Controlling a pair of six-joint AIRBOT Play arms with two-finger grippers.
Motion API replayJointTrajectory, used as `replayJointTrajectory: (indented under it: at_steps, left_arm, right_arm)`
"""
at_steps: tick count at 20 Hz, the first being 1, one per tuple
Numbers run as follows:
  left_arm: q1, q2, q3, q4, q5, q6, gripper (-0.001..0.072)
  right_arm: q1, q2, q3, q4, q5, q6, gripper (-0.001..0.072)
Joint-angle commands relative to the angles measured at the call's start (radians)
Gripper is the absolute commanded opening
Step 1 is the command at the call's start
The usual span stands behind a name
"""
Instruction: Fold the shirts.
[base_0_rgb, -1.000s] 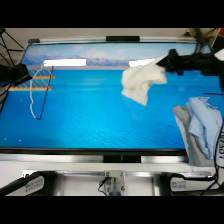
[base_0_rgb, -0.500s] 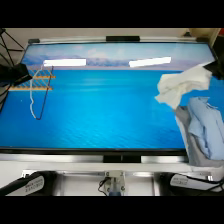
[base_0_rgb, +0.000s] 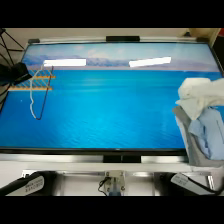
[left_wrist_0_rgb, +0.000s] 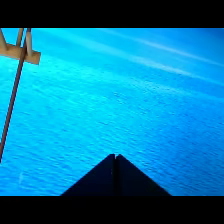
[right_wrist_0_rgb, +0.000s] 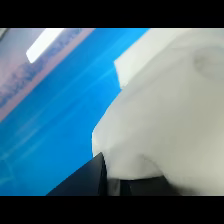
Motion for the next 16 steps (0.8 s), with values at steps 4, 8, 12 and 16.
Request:
replayJointTrajectory:
  at_steps: [4,8,12,16]
  left_arm:
    - [-0.001,0.000,0.000,0.000,0.016,0.014,0.0029]
    - [-0.001,0.000,0.000,0.000,0.015,0.029,0.0029]
    - [-0.001,0.000,0.000,-0.029,0.023,0.029,0.0029]
    - [-0.037,-0.001,0.000,-0.041,0.063,0.063,0.0028]
  right_arm:
    - [-0.054,0.103,-0.044,-0.582,0.261,0.006,0.0064]
    - [-0.071,0.103,-0.272,-0.665,0.262,0.016,0.0065]
    - [-0.072,0.114,-0.502,-0.806,0.223,0.042,0.0441]
    - [-0.072,0.113,-0.545,-0.839,0.199,0.016,0.0639]
